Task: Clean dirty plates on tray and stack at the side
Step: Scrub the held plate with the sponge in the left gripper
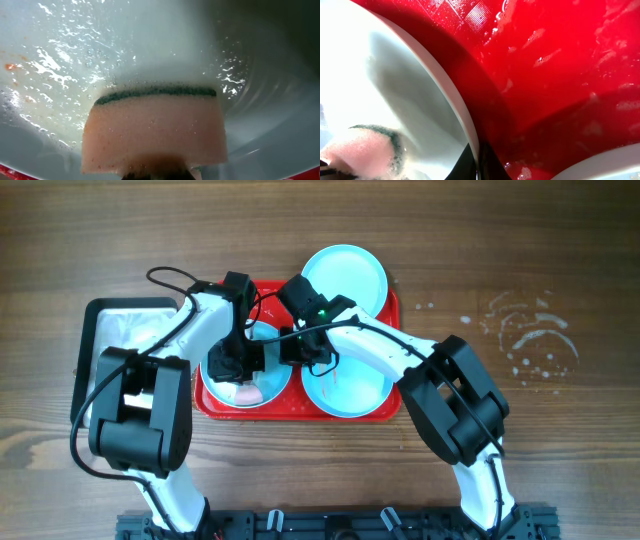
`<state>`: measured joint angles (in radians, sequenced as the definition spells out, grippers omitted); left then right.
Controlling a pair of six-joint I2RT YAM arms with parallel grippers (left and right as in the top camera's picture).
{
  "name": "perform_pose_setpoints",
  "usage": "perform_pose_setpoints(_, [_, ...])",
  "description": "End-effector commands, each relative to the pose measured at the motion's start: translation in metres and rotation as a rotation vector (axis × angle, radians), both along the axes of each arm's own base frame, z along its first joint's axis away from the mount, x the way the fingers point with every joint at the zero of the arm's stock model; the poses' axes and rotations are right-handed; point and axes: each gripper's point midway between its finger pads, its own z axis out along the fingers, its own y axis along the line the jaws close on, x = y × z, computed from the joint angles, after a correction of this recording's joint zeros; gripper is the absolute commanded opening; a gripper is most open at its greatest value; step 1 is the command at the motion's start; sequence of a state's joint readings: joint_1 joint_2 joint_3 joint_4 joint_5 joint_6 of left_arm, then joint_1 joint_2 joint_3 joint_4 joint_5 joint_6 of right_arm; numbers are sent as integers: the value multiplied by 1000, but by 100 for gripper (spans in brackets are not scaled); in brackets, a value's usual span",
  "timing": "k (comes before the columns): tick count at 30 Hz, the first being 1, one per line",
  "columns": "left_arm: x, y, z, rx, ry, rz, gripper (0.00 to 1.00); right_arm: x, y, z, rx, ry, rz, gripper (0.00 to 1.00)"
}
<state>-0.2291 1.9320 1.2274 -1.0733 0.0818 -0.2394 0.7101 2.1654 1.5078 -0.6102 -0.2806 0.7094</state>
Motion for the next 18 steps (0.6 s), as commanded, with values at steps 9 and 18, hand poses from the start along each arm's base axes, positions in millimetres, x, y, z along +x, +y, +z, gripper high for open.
perform_pose_setpoints(9, [95,38,-11,290,-438,168,4,-1,-9,-15,-39,9,-8,4])
perform_pose_setpoints(18, [91,60,-6,423,-440,152,4,0,-8,-15,-35,4,-9,4])
